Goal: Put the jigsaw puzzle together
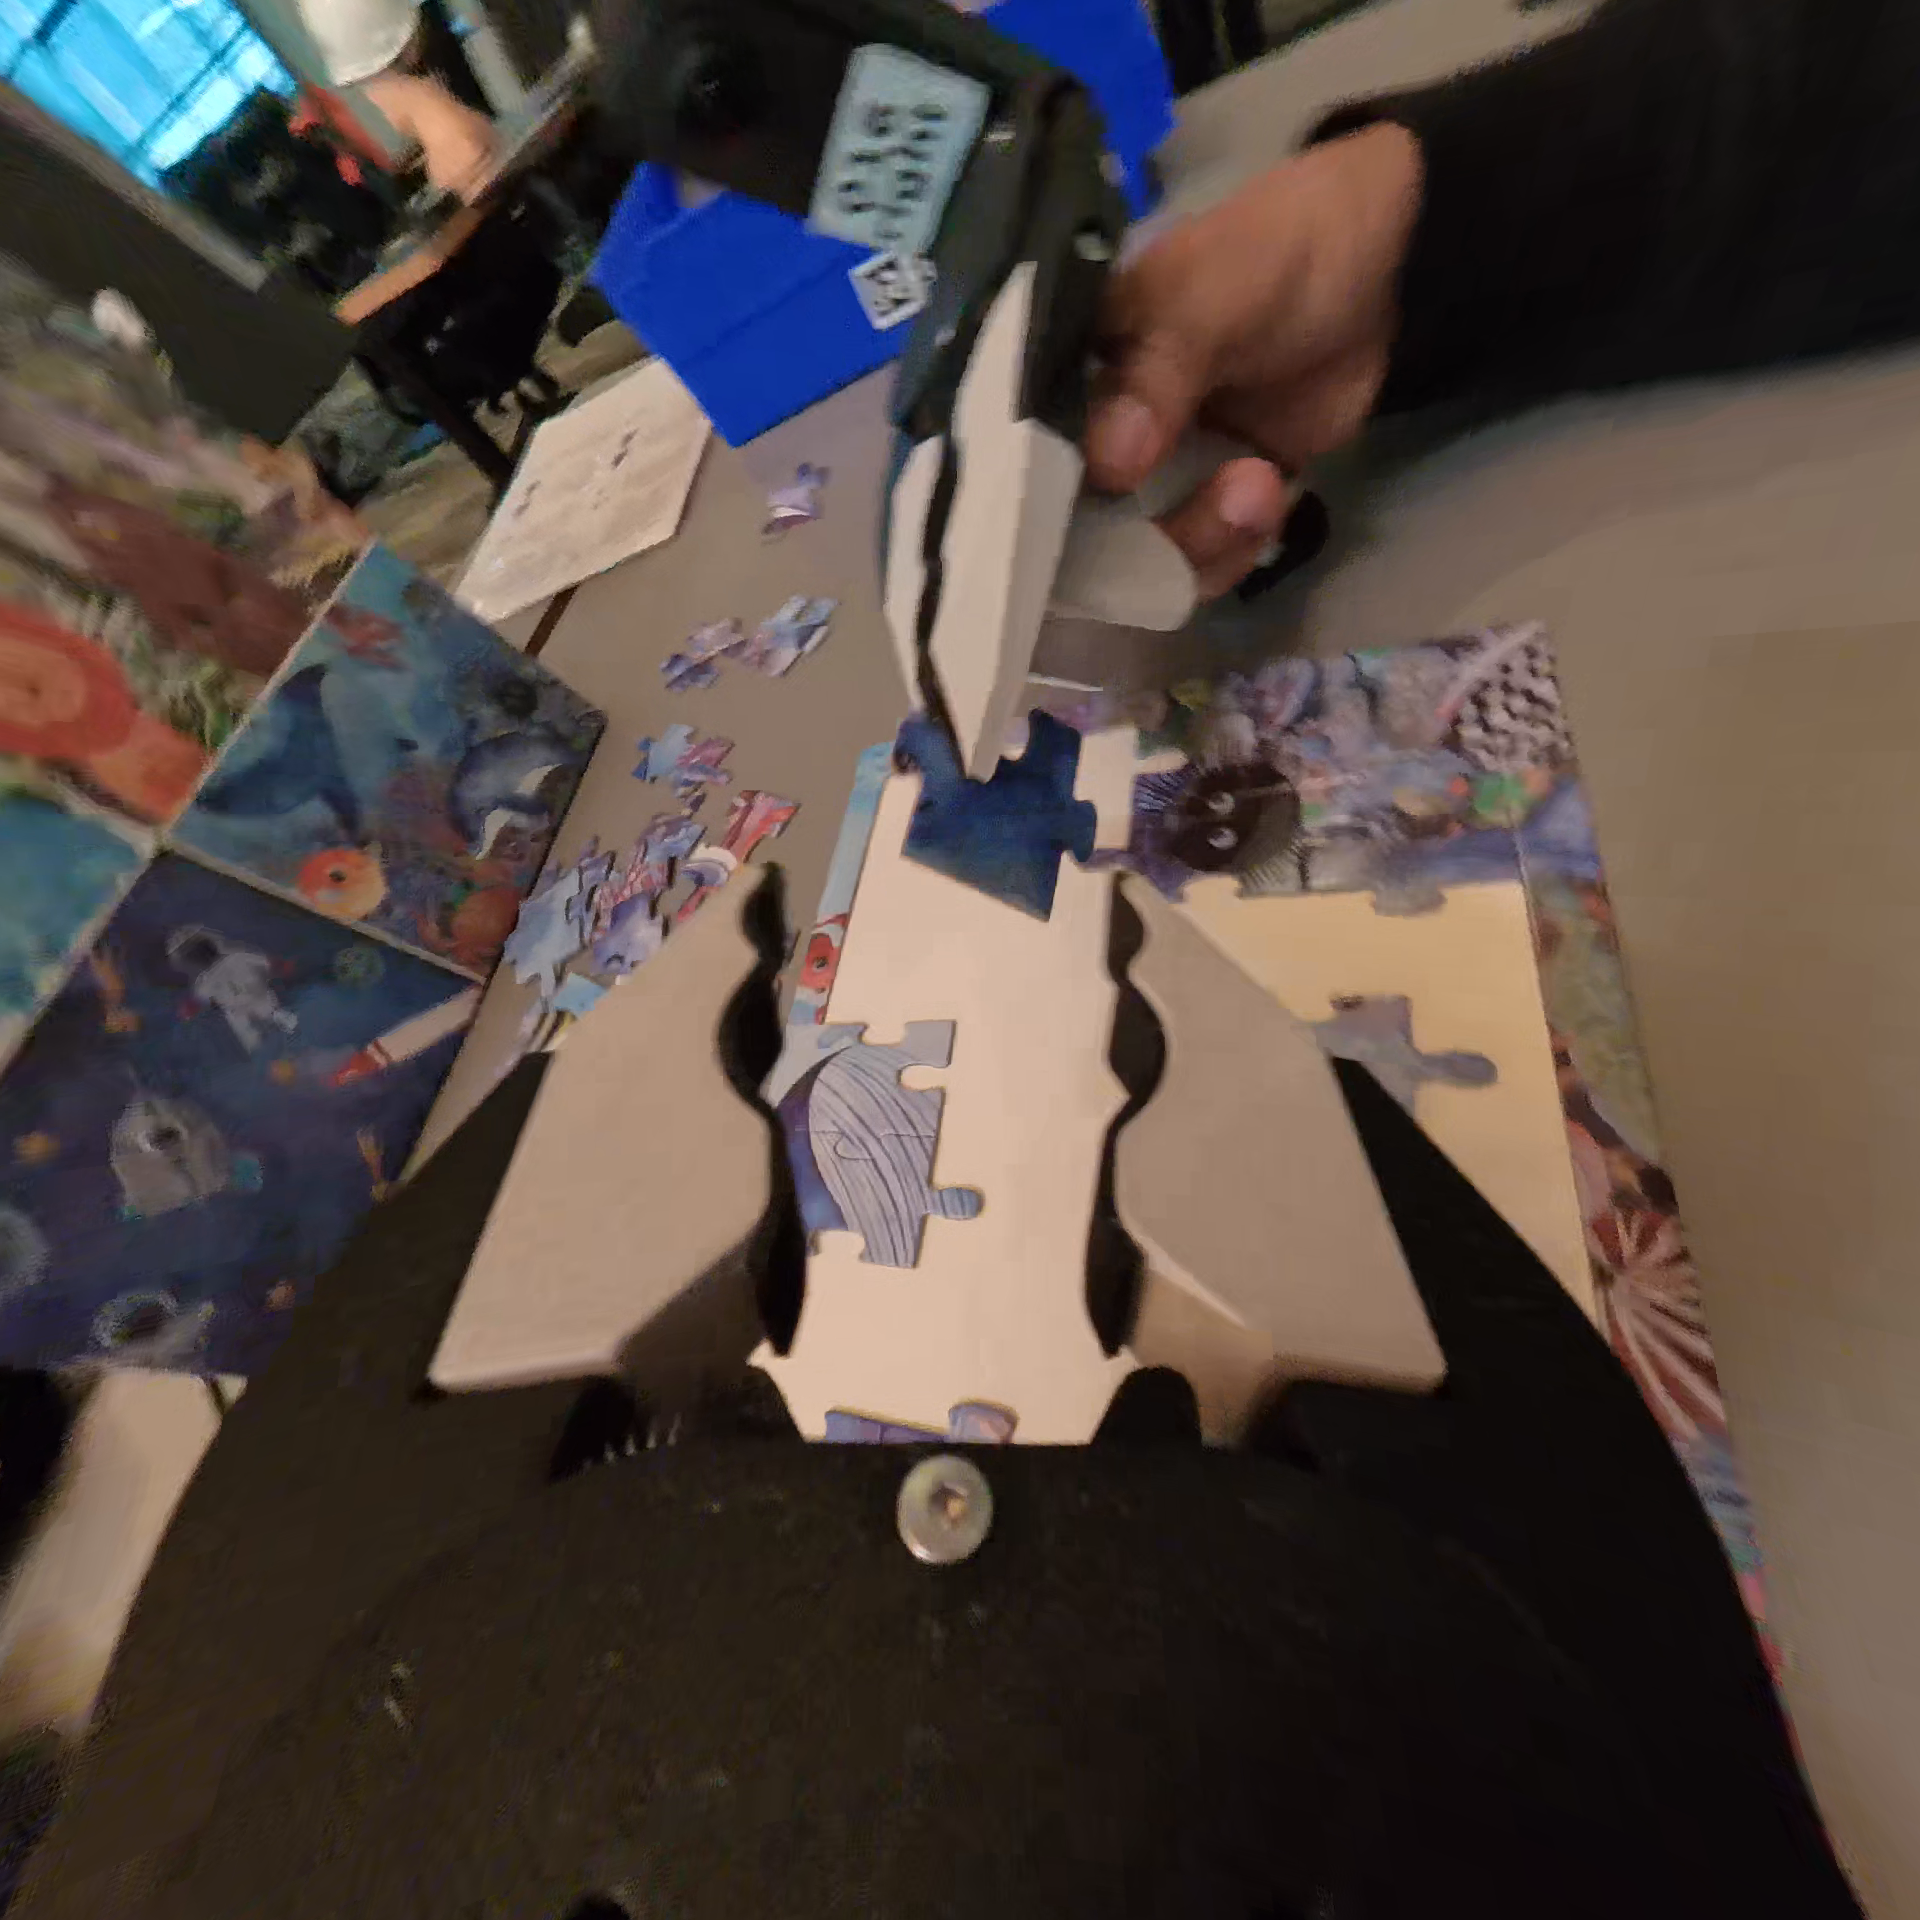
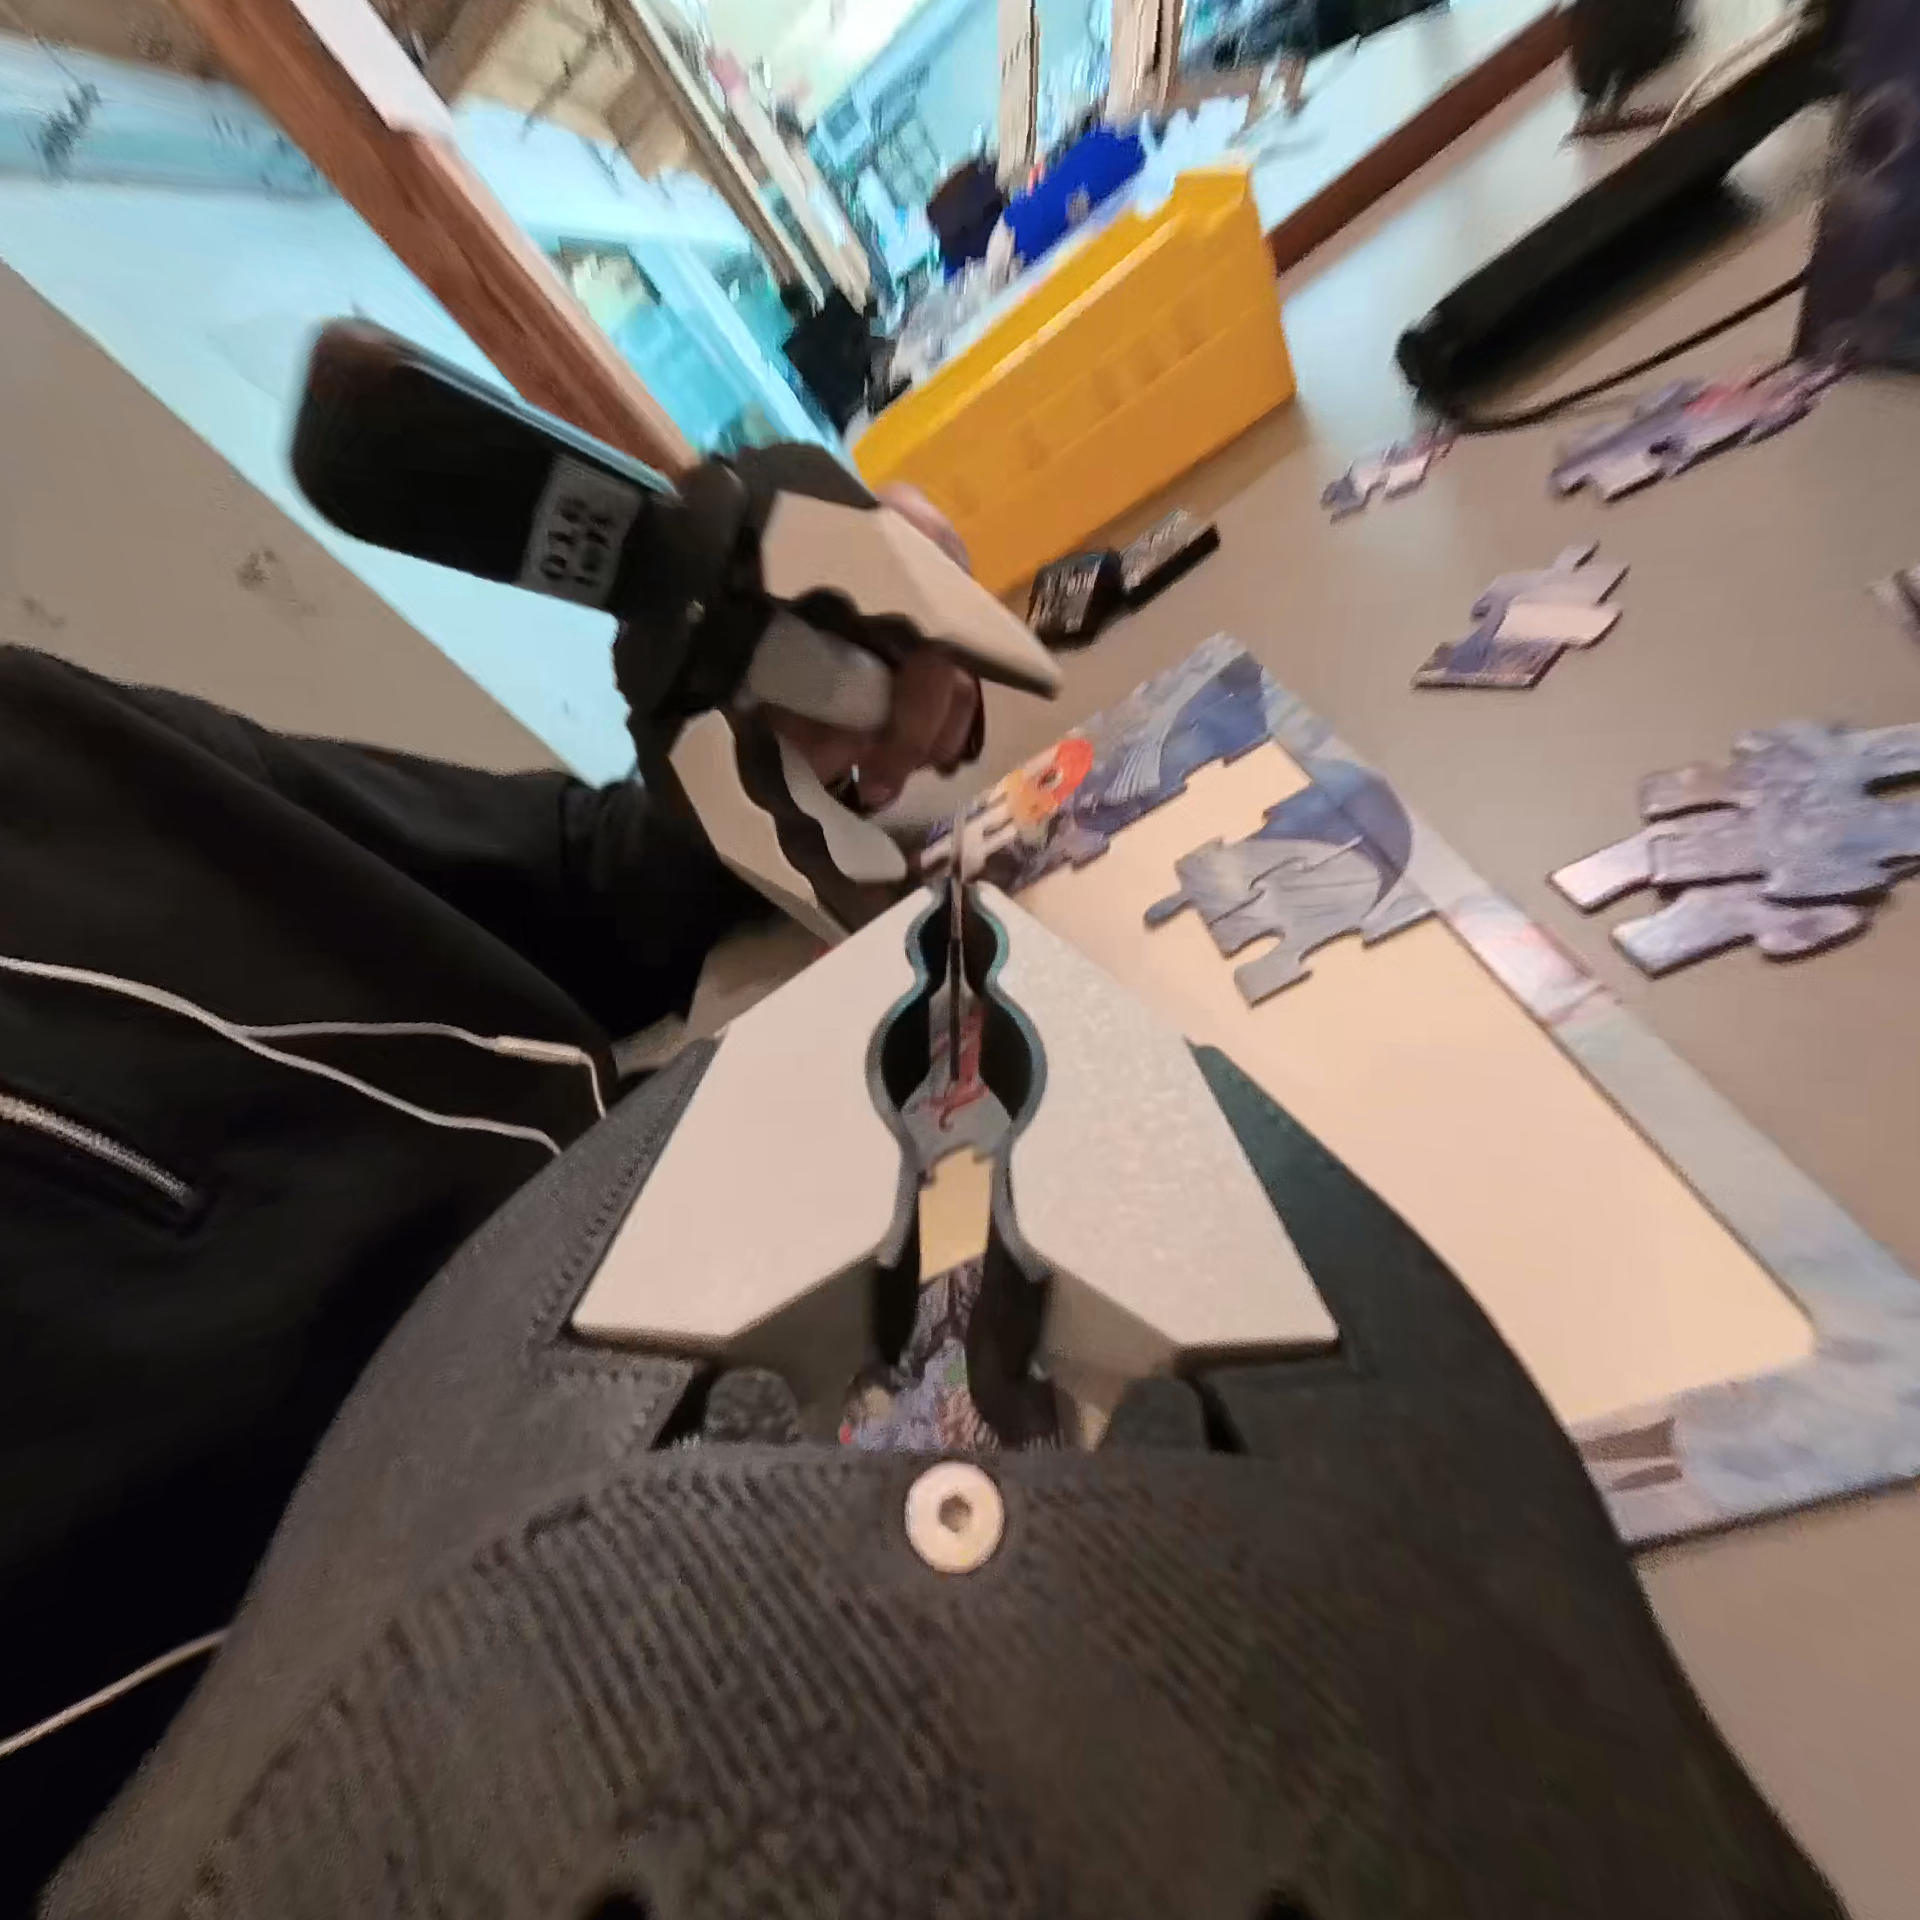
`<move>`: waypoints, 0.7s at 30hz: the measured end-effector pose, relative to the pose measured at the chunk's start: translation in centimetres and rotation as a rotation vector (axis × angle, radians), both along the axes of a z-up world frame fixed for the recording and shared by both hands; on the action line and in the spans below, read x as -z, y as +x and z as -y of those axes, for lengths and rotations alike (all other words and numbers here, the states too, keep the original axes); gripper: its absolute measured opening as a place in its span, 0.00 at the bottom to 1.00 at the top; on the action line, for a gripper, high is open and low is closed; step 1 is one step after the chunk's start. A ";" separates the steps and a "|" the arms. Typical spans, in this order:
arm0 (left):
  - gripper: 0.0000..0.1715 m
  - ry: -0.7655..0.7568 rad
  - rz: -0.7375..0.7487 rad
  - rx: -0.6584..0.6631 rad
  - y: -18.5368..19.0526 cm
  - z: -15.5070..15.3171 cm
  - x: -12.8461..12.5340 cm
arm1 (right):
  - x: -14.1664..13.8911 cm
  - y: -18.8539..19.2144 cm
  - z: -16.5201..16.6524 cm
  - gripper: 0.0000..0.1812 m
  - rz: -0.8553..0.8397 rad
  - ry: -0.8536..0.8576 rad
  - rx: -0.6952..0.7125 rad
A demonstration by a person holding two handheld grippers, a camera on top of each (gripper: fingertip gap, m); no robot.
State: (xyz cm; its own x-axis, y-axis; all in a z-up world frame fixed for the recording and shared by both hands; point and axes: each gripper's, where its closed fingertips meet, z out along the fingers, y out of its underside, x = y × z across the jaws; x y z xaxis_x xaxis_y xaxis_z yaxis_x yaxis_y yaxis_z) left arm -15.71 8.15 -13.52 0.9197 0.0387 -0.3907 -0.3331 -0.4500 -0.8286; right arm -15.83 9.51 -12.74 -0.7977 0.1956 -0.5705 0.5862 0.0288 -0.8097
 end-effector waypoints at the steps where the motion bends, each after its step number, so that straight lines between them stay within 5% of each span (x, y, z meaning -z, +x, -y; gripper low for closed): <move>1: 0.42 0.032 0.084 -0.036 -0.7 -0.1 -0.1 | -0.7 -0.4 -0.4 0.00 -0.010 -0.036 0.030; 5: 0.46 0.188 0.495 -0.008 -1.0 -0.6 -0.5 | -3.2 -1.0 -0.6 0.00 -0.122 -0.124 0.106; 9: 0.24 0.265 0.786 0.130 0.5 -0.8 -1.7 | -3.7 -0.9 0.6 0.00 -0.285 -0.077 0.183; 11: 0.01 0.243 0.815 0.138 0.4 -0.6 -1.2 | -3.5 -0.7 1.1 0.01 -0.322 -0.057 0.188; 21: 0.00 0.295 0.879 0.085 -2.5 2.0 -2.0 | 0.4 -0.7 2.1 0.01 -0.427 0.235 0.155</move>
State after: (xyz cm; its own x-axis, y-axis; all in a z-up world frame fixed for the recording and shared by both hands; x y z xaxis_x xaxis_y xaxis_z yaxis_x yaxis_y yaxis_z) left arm -18.21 6.17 -11.54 0.8851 -0.0557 0.4621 0.4458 -0.1841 -0.8760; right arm -16.49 7.38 -13.14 -0.9015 0.4139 -0.1263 0.2163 0.1782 -0.9599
